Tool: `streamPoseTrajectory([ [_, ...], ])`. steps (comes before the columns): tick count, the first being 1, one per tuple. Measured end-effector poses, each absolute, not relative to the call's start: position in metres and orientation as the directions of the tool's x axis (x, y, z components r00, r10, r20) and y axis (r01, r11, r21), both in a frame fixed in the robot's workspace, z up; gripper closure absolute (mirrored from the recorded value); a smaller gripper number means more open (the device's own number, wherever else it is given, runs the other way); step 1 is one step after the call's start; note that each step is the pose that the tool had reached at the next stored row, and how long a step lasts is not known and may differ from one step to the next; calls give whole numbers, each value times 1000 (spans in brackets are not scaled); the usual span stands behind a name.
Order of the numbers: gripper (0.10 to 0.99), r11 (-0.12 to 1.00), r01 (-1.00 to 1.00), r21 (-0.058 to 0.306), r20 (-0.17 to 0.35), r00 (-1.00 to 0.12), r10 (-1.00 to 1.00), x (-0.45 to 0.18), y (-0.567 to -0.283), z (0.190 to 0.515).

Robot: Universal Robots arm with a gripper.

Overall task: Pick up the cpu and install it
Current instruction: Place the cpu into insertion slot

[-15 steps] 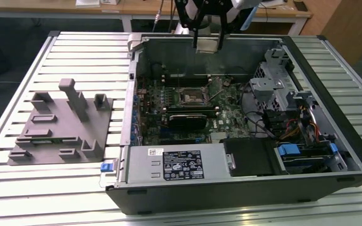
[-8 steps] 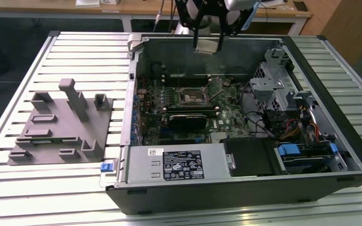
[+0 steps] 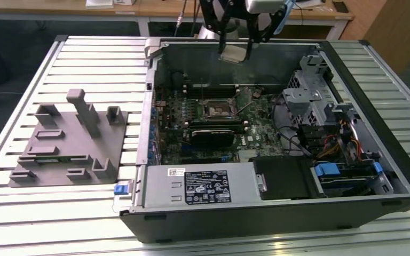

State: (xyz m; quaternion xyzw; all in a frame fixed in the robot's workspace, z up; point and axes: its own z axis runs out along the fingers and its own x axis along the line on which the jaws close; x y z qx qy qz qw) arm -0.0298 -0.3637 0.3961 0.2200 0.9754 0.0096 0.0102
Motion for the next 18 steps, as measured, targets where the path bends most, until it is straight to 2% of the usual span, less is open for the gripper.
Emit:
streamPoseTrajectory([
  [18, 549, 722, 691, 23, -16, -722, 692, -30, -364, 393],
])
